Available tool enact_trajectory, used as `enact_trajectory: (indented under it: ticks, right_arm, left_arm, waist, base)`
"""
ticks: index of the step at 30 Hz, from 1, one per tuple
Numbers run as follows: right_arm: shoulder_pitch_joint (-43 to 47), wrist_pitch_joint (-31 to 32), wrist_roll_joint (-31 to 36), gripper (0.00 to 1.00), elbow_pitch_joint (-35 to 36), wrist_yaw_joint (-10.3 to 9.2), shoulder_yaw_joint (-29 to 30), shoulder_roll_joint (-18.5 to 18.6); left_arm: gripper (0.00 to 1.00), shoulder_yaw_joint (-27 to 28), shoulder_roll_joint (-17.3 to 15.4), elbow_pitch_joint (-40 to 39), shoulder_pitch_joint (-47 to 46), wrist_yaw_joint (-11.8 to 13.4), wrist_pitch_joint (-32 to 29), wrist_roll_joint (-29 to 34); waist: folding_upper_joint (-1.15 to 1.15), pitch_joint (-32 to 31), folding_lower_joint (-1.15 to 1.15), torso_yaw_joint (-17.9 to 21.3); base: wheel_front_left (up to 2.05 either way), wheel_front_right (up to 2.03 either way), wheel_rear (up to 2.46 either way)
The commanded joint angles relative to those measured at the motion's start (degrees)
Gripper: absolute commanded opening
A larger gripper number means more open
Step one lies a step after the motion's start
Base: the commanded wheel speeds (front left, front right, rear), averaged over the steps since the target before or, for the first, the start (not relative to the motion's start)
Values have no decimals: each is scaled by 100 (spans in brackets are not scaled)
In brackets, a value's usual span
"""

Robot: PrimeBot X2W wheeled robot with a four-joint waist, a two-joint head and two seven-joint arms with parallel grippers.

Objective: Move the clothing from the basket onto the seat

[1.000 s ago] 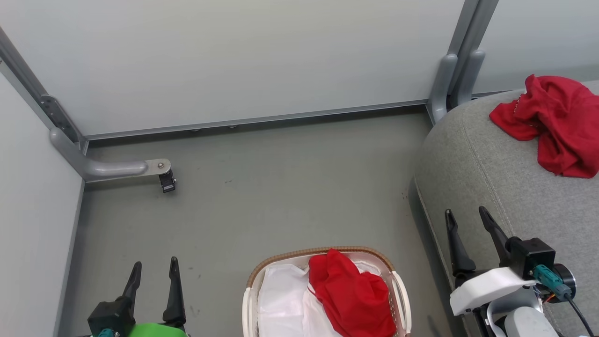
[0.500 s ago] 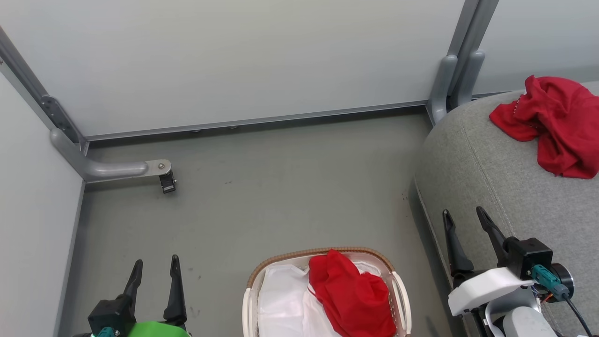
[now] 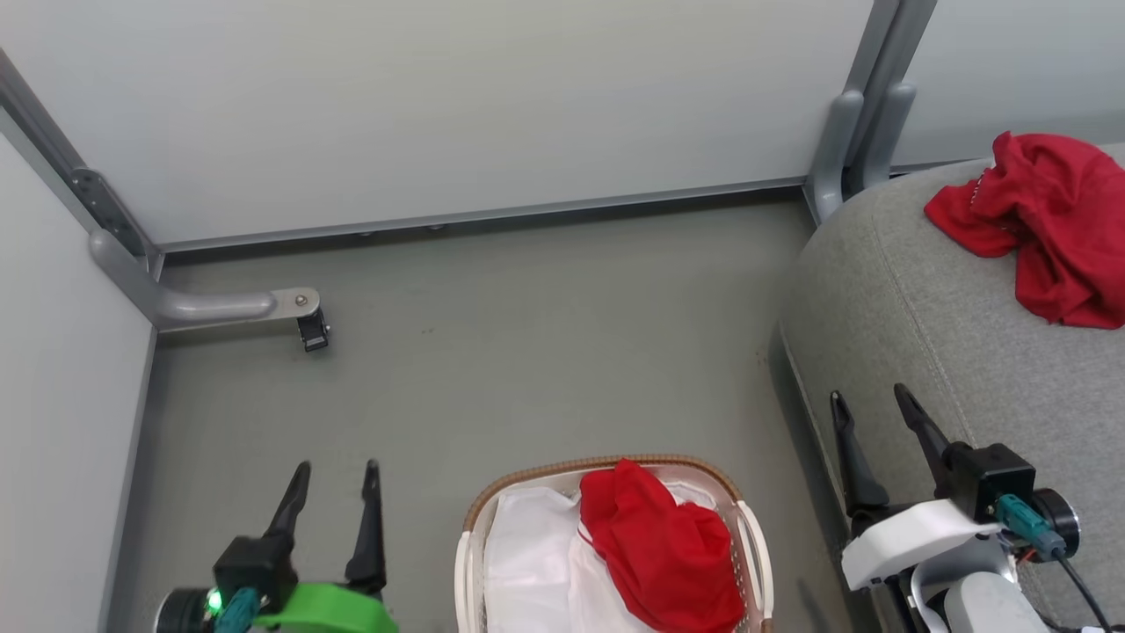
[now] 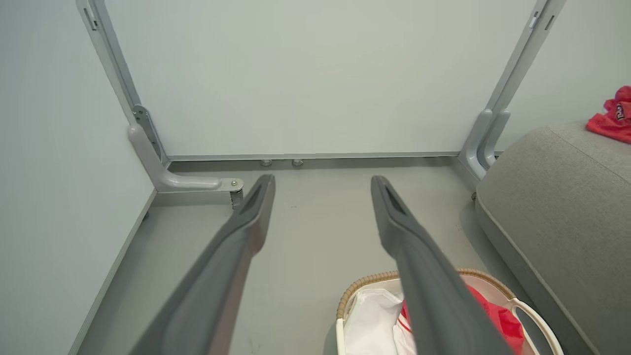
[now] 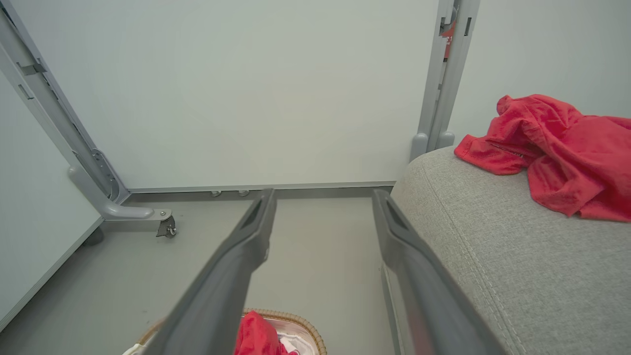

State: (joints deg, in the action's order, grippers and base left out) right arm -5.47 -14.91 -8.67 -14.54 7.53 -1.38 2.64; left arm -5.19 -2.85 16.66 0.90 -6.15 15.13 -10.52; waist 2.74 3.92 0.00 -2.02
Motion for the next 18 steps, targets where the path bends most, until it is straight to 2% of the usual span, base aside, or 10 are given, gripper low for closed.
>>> enact_trajectory:
  ticks: [1,10,18]
  right_arm:
    - [-100,-17,58,100,49,-8,54,21]
    - [-667,-17,381,100,529,-8,408,21]
    - [-1221,-17,655,100,1287,-8,673,20]
  left_arm:
    - [100,-87,-8,11,-210,-44,3,84]
    - [100,-1148,-8,631,-1498,-136,3,445]
    - [100,-3140,-21,2062,-2877,-144,0,153]
  waist:
    - [0,169,0,-15]
    - [0,1216,0,93]
    - [0,2351,0,433]
  base:
    - [0,0,0]
    - [0,0,0]
    - [0,0,0]
